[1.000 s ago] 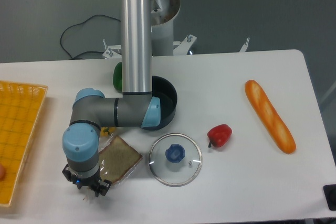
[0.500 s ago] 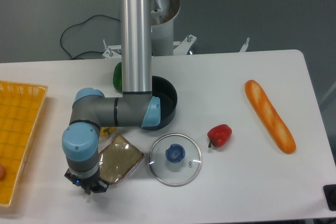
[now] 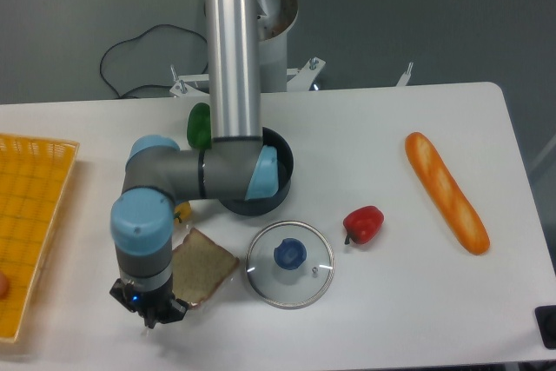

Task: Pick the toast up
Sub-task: 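Lift the toast slice up toward the glass pot lid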

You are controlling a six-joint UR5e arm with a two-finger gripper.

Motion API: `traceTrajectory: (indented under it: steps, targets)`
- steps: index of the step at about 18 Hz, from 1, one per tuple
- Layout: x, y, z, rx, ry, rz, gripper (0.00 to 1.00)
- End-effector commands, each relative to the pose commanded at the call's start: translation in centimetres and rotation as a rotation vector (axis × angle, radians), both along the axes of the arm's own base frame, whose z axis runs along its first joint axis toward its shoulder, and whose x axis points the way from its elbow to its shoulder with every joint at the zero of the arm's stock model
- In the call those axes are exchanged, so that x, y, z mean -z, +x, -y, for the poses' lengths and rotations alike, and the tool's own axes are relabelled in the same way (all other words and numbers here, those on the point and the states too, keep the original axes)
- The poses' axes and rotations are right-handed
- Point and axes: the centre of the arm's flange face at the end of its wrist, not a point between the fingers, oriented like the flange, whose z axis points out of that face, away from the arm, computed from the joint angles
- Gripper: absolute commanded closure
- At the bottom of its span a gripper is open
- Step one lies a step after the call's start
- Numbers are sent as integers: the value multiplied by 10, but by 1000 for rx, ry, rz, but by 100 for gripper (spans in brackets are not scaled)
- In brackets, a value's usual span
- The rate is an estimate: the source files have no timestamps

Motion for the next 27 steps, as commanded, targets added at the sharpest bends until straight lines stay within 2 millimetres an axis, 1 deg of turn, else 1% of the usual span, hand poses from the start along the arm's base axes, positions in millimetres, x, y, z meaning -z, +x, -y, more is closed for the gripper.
traceTrajectory:
  steps: [3, 4, 8, 10, 11, 13, 14, 16, 17, 20, 24, 25, 27]
  targets:
    - [-21, -2, 5, -6, 21, -12, 97]
    - [-31, 0, 8, -4, 31, -18, 97]
    - [-65, -5, 23, -1, 52, -33, 98]
    - [-85, -6, 37, 61, 32, -54, 100]
    - [-93, -5, 43, 85, 15, -53, 100]
    - [-108, -10, 60, 101, -9, -50, 100]
    - [-110, -8, 66, 116, -17, -50, 100]
    - [-111, -12, 80, 132, -25, -55, 100]
    - [-110, -12, 88, 180, -27, -73, 100]
    - [-112, -15, 92, 231, -34, -85, 100]
    - [-108, -15, 94, 259, -52, -78, 100]
    - [-104, -19, 99, 260, -60, -71, 100]
    - [-114, -21, 105, 261, -49, -81, 100]
